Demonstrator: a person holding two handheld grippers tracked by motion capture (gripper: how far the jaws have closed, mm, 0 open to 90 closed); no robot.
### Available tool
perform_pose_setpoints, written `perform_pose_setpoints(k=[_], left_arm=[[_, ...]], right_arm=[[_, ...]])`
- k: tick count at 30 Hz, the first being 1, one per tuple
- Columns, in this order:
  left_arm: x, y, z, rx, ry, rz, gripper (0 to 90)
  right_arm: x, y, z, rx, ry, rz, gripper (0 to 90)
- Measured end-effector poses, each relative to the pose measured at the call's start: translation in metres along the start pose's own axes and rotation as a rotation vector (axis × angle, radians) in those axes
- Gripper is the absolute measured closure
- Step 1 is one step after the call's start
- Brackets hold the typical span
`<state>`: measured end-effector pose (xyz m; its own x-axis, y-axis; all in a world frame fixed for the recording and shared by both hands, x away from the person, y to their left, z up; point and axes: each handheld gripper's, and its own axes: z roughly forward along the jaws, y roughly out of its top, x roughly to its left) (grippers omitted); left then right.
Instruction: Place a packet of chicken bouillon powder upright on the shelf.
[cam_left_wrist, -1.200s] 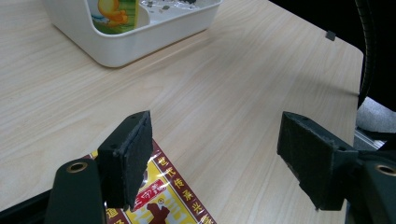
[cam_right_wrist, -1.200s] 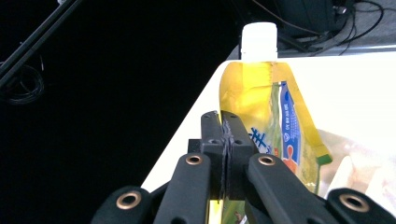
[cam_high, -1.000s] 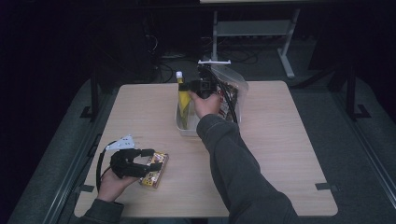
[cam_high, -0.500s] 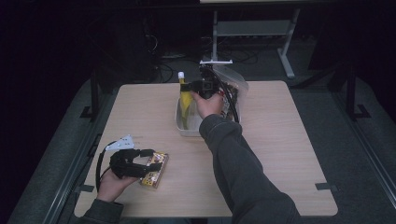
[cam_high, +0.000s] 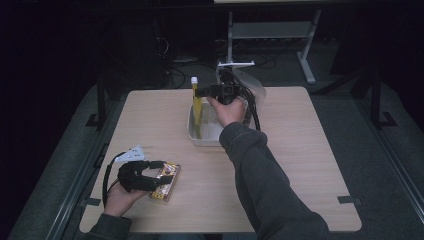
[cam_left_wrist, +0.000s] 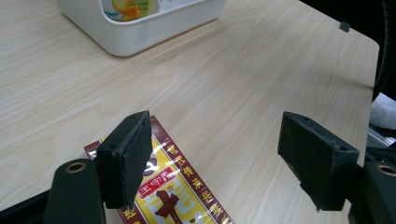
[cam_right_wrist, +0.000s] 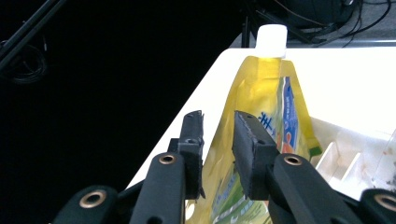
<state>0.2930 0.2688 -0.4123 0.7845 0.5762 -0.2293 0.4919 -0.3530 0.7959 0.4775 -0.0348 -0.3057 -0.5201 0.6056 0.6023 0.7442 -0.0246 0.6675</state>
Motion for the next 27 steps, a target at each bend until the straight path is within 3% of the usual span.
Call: perform_pose_setpoints(k=[13, 27], left_arm=[[0.000, -0.002, 0.002, 0.020, 0.024, 0.004, 24.6], [-0.002, -0.002, 0.004, 0.024, 0.033, -0.002, 23.6]], right_arm=[[0.001, -0.008, -0.012, 0.037, 0.027, -0.015, 62.6], [0.002, -0.014, -0.026, 0.030, 0.088, -0.008, 58.9]])
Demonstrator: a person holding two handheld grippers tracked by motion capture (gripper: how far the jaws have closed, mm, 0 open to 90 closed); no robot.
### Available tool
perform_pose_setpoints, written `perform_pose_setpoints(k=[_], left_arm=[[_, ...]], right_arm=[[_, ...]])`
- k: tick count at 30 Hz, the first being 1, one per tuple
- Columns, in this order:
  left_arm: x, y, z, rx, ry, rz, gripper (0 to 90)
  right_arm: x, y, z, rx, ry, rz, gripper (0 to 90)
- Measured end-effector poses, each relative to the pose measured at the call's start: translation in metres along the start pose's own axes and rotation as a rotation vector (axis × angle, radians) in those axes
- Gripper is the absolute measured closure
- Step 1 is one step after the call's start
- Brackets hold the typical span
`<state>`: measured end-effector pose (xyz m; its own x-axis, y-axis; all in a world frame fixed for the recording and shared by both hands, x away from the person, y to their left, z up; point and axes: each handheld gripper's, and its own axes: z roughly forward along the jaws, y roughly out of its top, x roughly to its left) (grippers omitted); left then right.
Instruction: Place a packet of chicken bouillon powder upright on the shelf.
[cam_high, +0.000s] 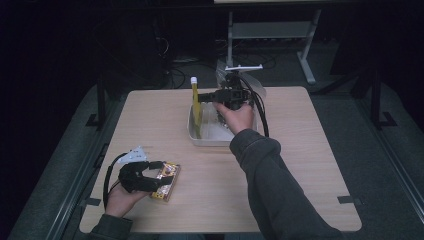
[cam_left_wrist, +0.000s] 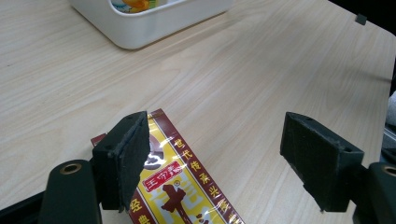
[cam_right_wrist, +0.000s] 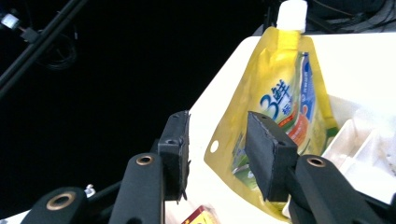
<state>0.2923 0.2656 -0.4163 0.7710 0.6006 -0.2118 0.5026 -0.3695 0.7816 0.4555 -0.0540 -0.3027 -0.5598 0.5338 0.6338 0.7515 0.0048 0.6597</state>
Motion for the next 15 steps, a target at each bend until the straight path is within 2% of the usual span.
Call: perform_pose_setpoints(k=[5, 9, 15], left_arm=[[0.000, -0.001, 0.001, 0.015, 0.015, 0.010, 23.2], [0.001, -0.002, 0.000, 0.011, 0.022, -0.002, 21.6], [0.000, -0.005, 0.003, 0.038, 0.057, 0.012, 20.4]], right_arm=[[-0.001, -0.004, -0.003, 0.011, 0.018, 0.002, 58.9], [0.000, -0.007, -0.006, 0.020, 0.023, -0.004, 58.5], [-0.002, -0.013, -0.009, 0.029, 0.038, 0.001, 57.7]])
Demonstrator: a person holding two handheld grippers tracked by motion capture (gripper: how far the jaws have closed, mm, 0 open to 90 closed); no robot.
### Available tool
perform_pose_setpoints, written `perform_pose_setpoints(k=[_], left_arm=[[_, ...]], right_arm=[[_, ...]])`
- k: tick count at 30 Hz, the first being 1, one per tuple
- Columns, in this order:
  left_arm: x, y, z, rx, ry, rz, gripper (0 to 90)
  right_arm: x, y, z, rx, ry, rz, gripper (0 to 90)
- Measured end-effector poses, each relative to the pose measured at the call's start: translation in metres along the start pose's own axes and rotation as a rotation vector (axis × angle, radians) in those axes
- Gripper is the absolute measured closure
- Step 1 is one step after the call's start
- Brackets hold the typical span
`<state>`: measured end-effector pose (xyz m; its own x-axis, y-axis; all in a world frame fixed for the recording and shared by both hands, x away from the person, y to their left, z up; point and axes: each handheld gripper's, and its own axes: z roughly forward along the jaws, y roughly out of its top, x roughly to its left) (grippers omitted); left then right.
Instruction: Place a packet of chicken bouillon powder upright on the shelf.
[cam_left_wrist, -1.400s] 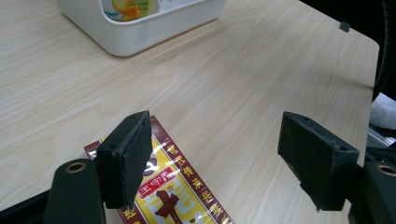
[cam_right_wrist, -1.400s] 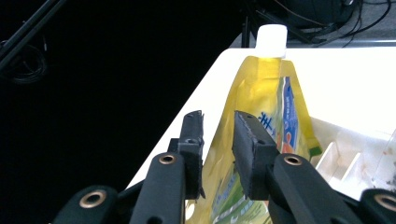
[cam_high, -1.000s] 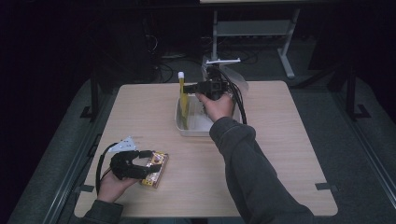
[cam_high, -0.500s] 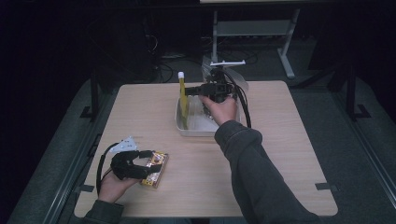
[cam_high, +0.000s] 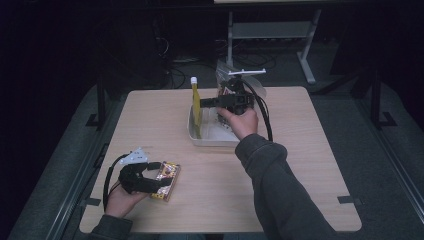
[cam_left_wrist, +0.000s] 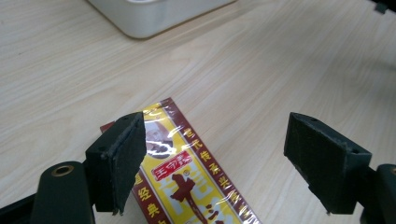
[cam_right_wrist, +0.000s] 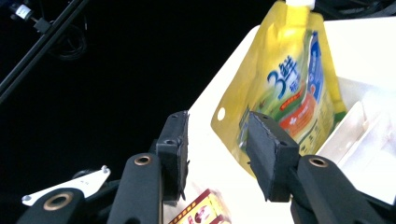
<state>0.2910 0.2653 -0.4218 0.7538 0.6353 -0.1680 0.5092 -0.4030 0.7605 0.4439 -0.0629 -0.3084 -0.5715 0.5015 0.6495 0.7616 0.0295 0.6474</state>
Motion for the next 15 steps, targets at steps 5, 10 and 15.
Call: perform_pose_setpoints(k=[5, 10, 15], left_arm=[[-0.002, -0.004, 0.004, 0.041, 0.040, 0.024, 19.7], [-0.003, -0.008, 0.009, 0.071, 0.066, 0.024, 19.5], [-0.005, -0.011, 0.013, 0.095, 0.094, 0.026, 18.6]], right_arm=[[-0.001, -0.008, -0.004, 0.012, 0.007, -0.003, 56.7], [0.002, -0.012, -0.011, 0.014, 0.004, -0.022, 56.1], [0.004, -0.018, -0.018, 0.024, 0.004, -0.029, 54.4]])
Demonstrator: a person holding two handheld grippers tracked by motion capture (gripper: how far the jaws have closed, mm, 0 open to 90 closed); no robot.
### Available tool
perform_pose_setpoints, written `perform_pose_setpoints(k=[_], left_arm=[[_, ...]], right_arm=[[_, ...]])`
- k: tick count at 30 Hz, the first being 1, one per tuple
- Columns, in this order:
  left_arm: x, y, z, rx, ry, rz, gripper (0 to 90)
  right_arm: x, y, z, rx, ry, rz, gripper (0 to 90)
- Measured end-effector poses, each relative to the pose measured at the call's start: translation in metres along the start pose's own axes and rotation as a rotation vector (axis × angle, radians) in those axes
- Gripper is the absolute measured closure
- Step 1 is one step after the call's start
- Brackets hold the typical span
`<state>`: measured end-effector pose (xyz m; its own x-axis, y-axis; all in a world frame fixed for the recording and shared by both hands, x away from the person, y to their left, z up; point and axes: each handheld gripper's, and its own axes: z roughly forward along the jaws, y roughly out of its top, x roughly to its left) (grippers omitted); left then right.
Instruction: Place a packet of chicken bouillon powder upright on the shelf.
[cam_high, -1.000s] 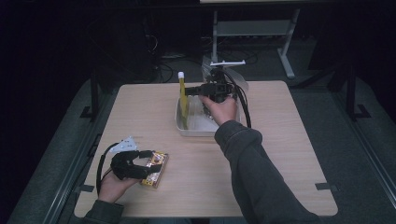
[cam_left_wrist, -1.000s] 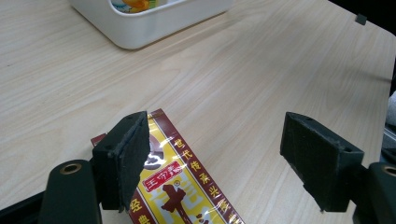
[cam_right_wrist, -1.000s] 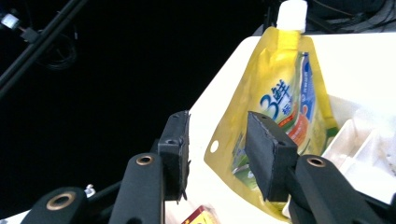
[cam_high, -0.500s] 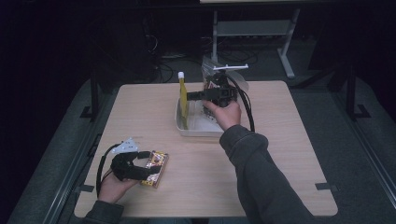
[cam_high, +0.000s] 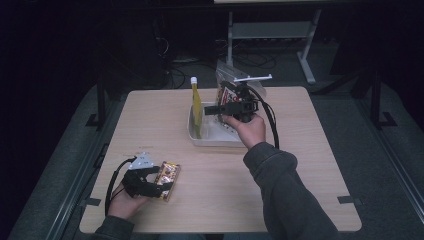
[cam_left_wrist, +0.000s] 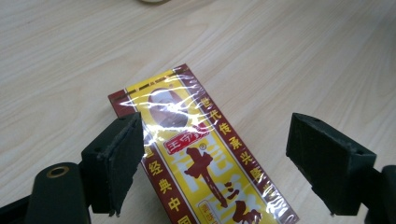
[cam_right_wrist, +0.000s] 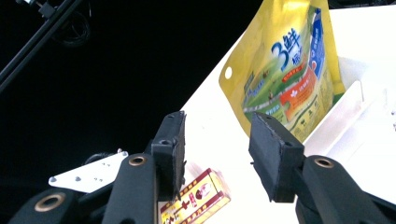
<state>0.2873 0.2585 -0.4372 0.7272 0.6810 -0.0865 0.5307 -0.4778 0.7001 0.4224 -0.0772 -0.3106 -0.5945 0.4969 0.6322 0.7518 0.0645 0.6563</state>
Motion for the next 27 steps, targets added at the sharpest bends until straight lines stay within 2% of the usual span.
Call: perform_pose_setpoints(k=[3, 6, 10, 14, 18, 27], left_arm=[[0.000, -0.001, 0.002, 0.023, 0.028, 0.007, 17.5], [0.000, -0.002, 0.004, 0.028, 0.033, 0.002, 17.2], [0.000, -0.004, 0.007, 0.034, 0.042, -0.028, 17.2], [0.001, -0.004, 0.008, 0.043, 0.066, -0.037, 16.6], [-0.001, -0.005, 0.013, 0.069, 0.068, -0.027, 16.4], [-0.004, -0.004, 0.018, 0.094, 0.091, -0.025, 15.6]], right_arm=[[-0.001, -0.004, -0.003, 0.003, -0.005, -0.008, 52.9], [-0.003, -0.011, -0.004, 0.010, -0.011, -0.009, 51.9], [-0.005, -0.022, -0.005, 0.023, -0.006, -0.011, 47.7], [-0.007, -0.031, -0.004, 0.039, 0.001, -0.006, 46.0], [-0.012, -0.038, -0.005, 0.047, 0.006, 0.007, 44.8], [-0.022, -0.053, -0.005, 0.066, 0.007, 0.024, 42.5]])
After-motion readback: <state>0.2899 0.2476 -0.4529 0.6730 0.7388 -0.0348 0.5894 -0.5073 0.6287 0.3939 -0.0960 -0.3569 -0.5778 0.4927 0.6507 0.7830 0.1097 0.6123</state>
